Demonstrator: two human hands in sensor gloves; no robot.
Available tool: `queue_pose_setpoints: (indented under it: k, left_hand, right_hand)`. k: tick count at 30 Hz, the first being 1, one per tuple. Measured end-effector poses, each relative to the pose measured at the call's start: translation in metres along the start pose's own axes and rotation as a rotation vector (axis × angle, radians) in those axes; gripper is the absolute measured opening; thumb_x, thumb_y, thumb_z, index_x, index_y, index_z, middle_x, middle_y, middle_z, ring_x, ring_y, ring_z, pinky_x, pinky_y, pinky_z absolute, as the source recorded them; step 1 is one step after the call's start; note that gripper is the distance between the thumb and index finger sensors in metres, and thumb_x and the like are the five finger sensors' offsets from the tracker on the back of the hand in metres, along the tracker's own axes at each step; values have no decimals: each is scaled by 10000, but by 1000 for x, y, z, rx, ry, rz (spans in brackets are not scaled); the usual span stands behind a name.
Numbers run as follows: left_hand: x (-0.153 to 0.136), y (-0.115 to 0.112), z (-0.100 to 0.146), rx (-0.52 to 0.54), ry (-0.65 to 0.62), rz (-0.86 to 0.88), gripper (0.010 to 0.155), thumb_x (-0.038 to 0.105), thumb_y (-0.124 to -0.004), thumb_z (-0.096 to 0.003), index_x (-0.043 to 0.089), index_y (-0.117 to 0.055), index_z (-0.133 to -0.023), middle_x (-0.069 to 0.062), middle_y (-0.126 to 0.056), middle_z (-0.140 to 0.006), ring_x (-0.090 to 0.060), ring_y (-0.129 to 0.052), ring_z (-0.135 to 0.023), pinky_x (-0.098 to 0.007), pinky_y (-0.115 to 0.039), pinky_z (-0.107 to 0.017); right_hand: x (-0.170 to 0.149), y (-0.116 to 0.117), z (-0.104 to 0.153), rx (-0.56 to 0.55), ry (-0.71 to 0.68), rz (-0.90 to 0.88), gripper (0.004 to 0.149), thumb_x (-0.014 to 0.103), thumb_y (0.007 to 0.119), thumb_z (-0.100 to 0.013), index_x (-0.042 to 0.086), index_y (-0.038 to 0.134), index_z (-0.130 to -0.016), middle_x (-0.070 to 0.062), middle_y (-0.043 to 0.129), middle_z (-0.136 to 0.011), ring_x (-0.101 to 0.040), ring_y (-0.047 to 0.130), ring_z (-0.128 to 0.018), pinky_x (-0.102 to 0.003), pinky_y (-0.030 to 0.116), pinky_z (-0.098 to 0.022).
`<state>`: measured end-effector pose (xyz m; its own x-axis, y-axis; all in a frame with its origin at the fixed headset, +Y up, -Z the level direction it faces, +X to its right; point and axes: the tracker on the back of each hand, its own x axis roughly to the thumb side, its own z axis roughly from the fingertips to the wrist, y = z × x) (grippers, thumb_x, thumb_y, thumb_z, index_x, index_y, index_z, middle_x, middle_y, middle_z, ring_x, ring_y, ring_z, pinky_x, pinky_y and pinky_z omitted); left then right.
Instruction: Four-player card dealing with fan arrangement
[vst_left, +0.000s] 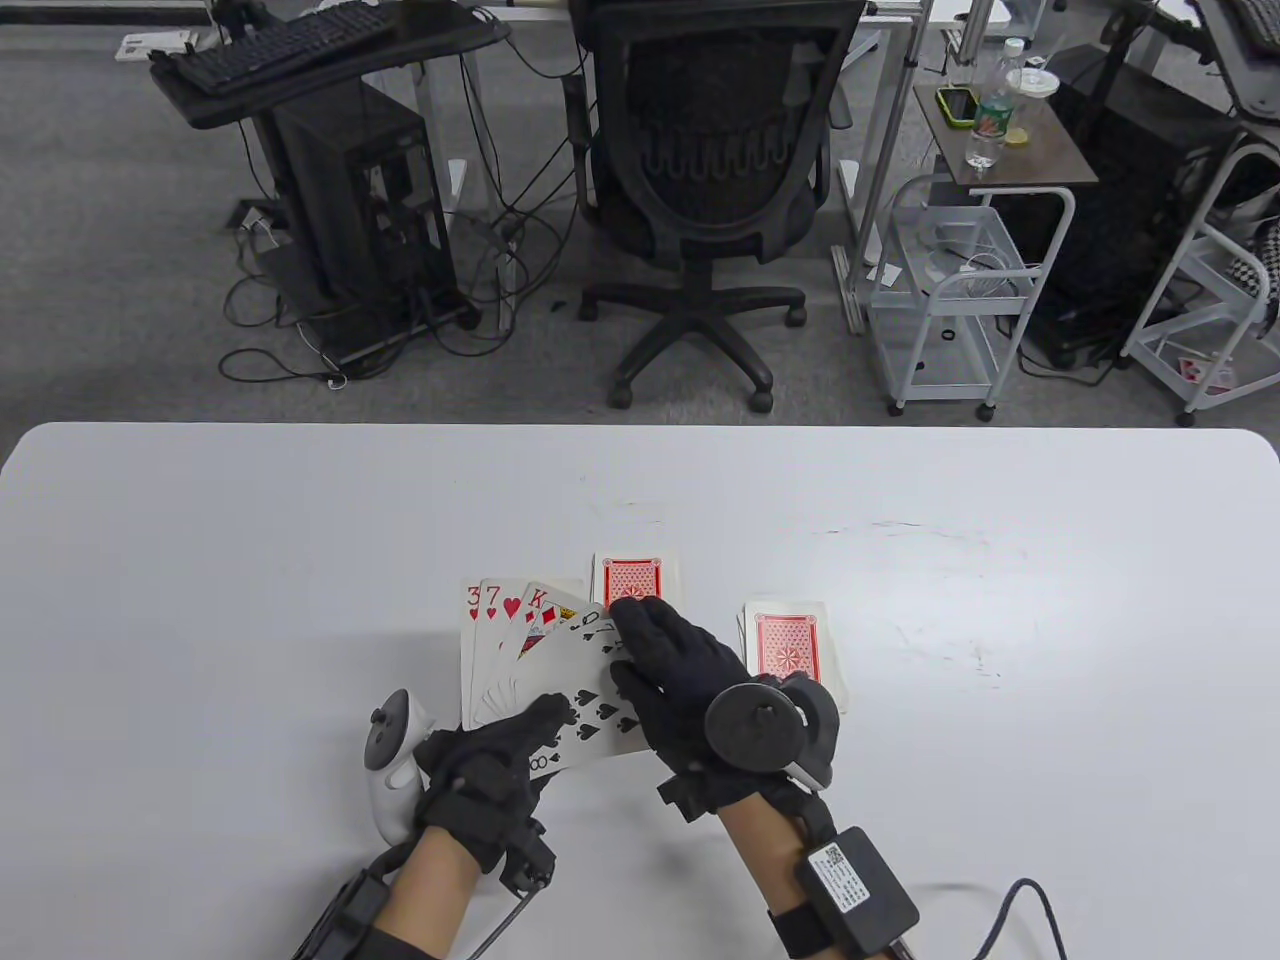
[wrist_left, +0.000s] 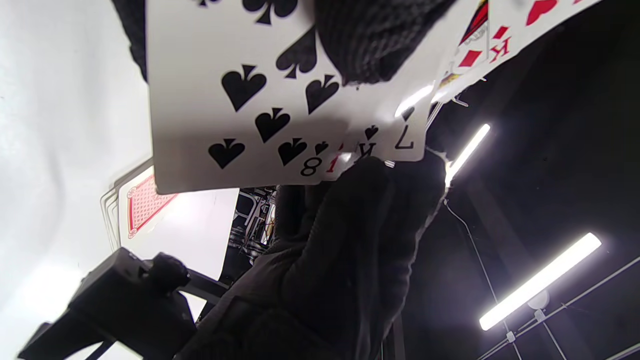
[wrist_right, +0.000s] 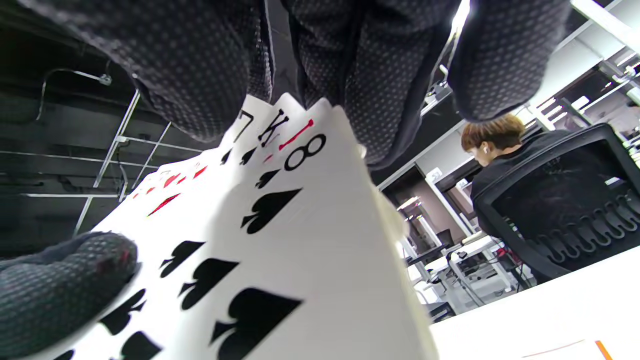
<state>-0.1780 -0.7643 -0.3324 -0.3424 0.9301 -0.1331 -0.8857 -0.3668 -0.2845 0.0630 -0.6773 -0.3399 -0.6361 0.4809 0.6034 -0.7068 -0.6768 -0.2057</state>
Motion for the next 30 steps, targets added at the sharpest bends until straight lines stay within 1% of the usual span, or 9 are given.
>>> queue_pose_setpoints:
  k: [4, 5, 7, 9, 12, 17, 20, 23, 30]
  left_hand:
    - [-1, 2, 0, 10, 15, -29, 577, 242, -797, -541, 431, -557, -1031, 92, -752, -1045, -326, -876, -923, -549, -818, -612]
    - [-1, 1, -1, -3, 12, -52, 575, 240, -799, -540, 430, -563, -1029, 92, -757, -1043, -327, -877, -923, -552, -815, -612]
    - [0, -3, -2, -42, 6, -87, 575, 242, -799, -540, 432, -565, -1029, 95, -760, -1041, -322, -878, -923, -551, -817, -611]
    - [0, -5, -3, -67, 4, -104, 576, 237, -805, -536, 432, -573, -1026, 94, -770, -1036, -327, -882, -918, -554, -816, -609]
    - [0, -8, -4, -85, 7, -133, 574, 241, -810, -532, 430, -581, -1024, 88, -779, -1031, -326, -889, -912, -554, -817, -606]
    - [-1, -9, -6, -119, 28, -175, 574, 240, -820, -526, 428, -595, -1020, 85, -789, -1024, -322, -900, -902, -551, -827, -592]
    - [-1, -9, -7, -147, 37, -195, 575, 238, -822, -524, 429, -598, -1019, 81, -794, -1022, -325, -910, -892, -548, -837, -582]
    - [-2, -12, -8, -170, 53, -206, 579, 229, -824, -521, 418, -602, -1021, 67, -802, -1017, -335, -928, -872, -550, -847, -565]
    - [-4, -22, -11, -292, 102, -290, 576, 224, -826, -515, 409, -619, -1020, 53, -813, -1013, -351, -960, -837, -549, -872, -532]
  right_hand:
    - [0, -1, -1, -33, -15, -63, 516, 317, 850, -520, 183, 722, -1001, -212, 664, -1009, -478, 824, -874, -695, 648, -555]
    - [0, -2, -1, -38, 7, -97, 520, 317, 851, -517, 132, 720, -985, -213, 680, -995, -475, 839, -863, -690, 653, -555]
    - [-2, -4, -2, -48, 72, -140, 493, 321, 861, -510, 126, 716, -939, -212, 674, -990, -475, 828, -869, -688, 643, -564]
    - [-4, -10, -2, -114, 80, -106, 416, 300, 873, -496, 135, 771, -865, -184, 775, -912, -428, 920, -786, -654, 685, -548]
    - [-6, -13, -4, -39, 59, -52, 416, 301, 835, -515, 126, 731, -878, -169, 810, -864, -388, 964, -752, -646, 692, -551]
    - [-11, -19, -8, -15, 90, -44, 428, 286, 741, -534, 95, 643, -905, -139, 843, -784, -357, 1017, -670, -642, 707, -536]
    - [-18, -26, -11, -17, 112, -59, 429, 277, 723, -519, 112, 634, -905, -96, 859, -746, -315, 1040, -603, -639, 712, -531]
    - [-28, -40, -12, -74, 141, -105, 429, 269, 726, -494, 139, 648, -895, -59, 869, -725, -275, 1042, -563, -640, 707, -536]
    - [-34, -72, -13, -209, 87, -161, 421, 266, 742, -471, 191, 674, -880, -19, 874, -749, -274, 1024, -635, -649, 682, -560]
